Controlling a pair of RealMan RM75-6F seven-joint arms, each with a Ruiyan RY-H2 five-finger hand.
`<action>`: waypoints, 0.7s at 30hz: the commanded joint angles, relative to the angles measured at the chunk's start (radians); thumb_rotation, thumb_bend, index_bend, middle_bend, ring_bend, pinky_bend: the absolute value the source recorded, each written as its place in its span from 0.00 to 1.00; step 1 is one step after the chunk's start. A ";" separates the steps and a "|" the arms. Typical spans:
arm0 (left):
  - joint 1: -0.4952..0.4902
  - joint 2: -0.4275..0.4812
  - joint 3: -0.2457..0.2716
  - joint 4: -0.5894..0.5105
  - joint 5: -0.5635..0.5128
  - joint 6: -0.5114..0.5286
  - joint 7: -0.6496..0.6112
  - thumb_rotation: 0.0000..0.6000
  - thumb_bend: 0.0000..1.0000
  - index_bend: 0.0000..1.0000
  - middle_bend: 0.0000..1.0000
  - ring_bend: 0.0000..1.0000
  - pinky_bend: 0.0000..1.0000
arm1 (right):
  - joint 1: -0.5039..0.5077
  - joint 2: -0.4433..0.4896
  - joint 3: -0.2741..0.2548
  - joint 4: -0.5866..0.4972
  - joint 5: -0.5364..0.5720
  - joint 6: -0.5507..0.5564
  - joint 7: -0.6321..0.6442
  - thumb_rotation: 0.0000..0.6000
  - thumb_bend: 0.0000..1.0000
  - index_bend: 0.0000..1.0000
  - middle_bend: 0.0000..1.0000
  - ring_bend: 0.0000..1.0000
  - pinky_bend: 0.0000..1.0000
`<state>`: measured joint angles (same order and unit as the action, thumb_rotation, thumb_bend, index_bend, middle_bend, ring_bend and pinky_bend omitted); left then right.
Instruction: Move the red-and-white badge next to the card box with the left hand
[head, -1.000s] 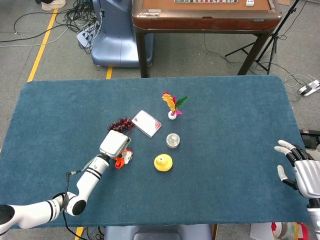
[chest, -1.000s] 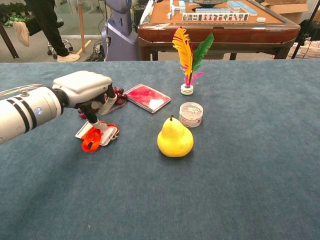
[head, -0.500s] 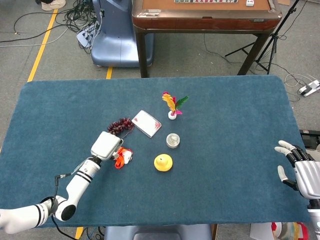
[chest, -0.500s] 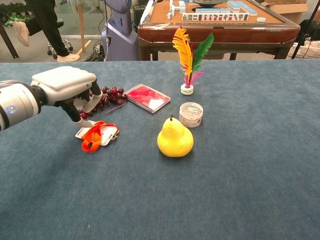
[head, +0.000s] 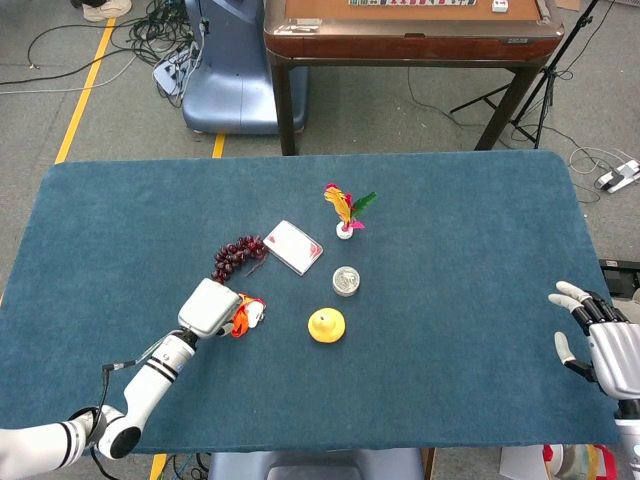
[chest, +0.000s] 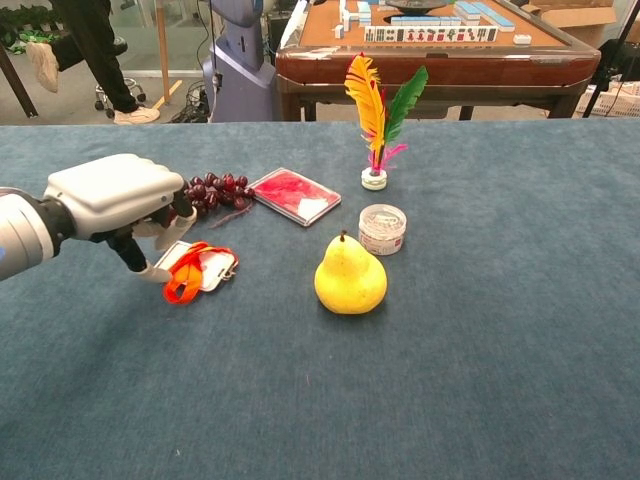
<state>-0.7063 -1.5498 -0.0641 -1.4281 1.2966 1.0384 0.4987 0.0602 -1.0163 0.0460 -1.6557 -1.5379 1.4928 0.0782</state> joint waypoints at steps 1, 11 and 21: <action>0.000 -0.010 0.006 0.012 0.000 -0.008 0.007 1.00 0.00 0.77 1.00 0.99 1.00 | -0.002 0.001 0.000 -0.001 -0.002 0.003 0.002 1.00 0.47 0.27 0.20 0.16 0.36; -0.009 -0.049 -0.007 0.065 -0.019 -0.036 0.006 1.00 0.00 0.77 1.00 0.99 1.00 | -0.004 0.008 0.003 0.001 0.001 0.008 0.016 1.00 0.47 0.27 0.20 0.16 0.36; -0.024 -0.072 -0.027 0.085 -0.039 -0.051 0.020 1.00 0.00 0.77 1.00 0.99 1.00 | -0.004 0.009 0.004 0.003 0.002 0.007 0.021 1.00 0.47 0.27 0.20 0.16 0.36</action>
<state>-0.7294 -1.6215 -0.0906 -1.3439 1.2580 0.9878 0.5187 0.0565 -1.0073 0.0499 -1.6531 -1.5361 1.4994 0.0988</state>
